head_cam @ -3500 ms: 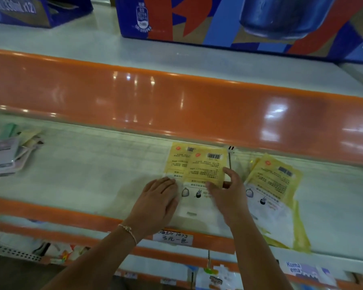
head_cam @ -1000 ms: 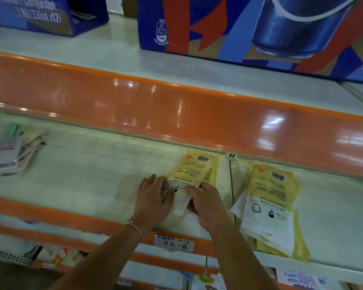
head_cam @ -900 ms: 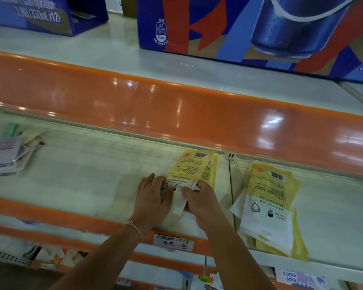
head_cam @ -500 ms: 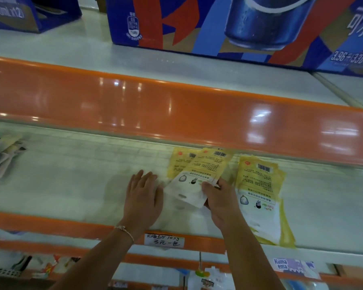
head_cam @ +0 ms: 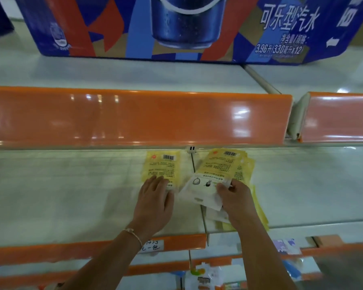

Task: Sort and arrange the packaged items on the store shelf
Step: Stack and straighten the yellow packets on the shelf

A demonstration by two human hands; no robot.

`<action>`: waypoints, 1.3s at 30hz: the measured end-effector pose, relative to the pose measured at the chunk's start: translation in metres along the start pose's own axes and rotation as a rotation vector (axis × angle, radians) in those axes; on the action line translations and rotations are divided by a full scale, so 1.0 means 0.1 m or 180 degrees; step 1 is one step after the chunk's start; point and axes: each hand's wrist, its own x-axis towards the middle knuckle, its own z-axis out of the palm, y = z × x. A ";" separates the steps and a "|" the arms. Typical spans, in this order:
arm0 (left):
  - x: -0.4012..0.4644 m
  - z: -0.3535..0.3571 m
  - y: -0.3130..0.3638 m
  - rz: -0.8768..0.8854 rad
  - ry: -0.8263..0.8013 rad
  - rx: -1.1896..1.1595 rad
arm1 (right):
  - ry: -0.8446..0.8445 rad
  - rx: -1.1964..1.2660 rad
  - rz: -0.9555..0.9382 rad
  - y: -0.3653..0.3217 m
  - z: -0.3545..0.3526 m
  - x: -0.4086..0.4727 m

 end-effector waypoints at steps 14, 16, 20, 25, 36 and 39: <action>-0.05 0.01 -0.20 -0.0112 0.0220 0.0236 | 0.0901 -0.1613 -0.0344 -0.01 -0.26 -0.07; -0.07 0.00 -0.25 -0.0204 0.0213 0.0280 | 0.1135 -0.1965 -0.0415 -0.06 -0.19 -0.12; -0.11 -0.02 -0.36 -0.0391 0.0140 0.0364 | 0.1022 -0.1579 -0.0870 -0.19 0.07 -0.22; -0.16 -0.04 -0.43 -0.0387 0.0233 0.0389 | 0.0014 -0.0916 -0.1114 -0.27 0.60 -0.35; -0.20 -0.04 -0.45 -0.0470 0.0276 0.0735 | -0.0471 -0.1339 -0.0802 -0.19 1.11 -0.25; -0.20 -0.03 -0.45 -0.0432 0.0301 0.0712 | -0.0500 -0.1276 -0.0726 -0.18 1.14 -0.23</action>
